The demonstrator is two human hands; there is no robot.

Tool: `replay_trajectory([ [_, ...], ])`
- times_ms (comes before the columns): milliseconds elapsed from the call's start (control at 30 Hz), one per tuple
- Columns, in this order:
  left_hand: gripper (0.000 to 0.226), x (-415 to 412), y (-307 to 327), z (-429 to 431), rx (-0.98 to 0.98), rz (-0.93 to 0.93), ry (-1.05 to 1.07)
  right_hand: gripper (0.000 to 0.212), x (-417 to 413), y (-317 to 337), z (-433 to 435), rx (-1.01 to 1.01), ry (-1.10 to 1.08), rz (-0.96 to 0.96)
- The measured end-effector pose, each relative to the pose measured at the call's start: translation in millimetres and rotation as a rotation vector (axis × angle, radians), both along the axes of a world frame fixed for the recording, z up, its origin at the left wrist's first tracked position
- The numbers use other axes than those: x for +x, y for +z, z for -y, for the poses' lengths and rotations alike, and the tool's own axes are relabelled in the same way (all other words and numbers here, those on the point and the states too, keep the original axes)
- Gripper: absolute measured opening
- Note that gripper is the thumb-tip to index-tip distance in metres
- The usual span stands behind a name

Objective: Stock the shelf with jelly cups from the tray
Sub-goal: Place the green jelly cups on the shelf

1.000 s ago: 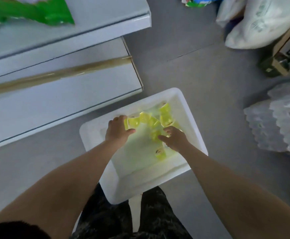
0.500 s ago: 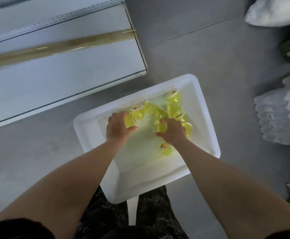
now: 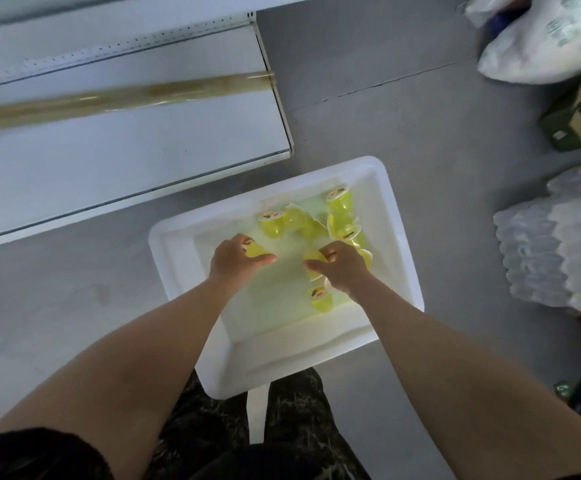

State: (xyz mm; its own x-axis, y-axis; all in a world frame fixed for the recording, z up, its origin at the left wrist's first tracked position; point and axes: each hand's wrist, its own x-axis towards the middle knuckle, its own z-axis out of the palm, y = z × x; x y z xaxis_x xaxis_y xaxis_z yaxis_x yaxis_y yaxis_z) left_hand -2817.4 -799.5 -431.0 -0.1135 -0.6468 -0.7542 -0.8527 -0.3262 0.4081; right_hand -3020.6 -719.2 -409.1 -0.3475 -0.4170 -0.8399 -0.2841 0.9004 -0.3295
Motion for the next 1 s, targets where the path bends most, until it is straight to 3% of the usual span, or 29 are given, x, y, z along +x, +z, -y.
replay_trajectory([
  [133,0.067,5,41,-4,0.046,-0.083,0.105,0.056,-7,44,7,-0.123,-0.172,0.134],
  [333,0.050,0,129,1,-0.044,-0.318,0.310,0.038,-10,125,24,-0.312,-0.189,0.275],
  [533,0.029,-1,240,13,-0.154,-0.626,0.480,0.069,-7,215,54,-0.532,-0.175,0.371],
  [667,0.030,10,313,24,-0.277,-0.743,0.528,0.034,4,291,81,-0.762,-0.152,0.440],
  [833,0.031,30,407,44,-0.476,-0.797,0.531,0.038,25,392,108,-0.992,-0.060,0.480],
  [1000,0.036,60,490,61,-0.703,-0.721,0.424,0.045,46,474,127,-1.162,0.061,0.419],
])
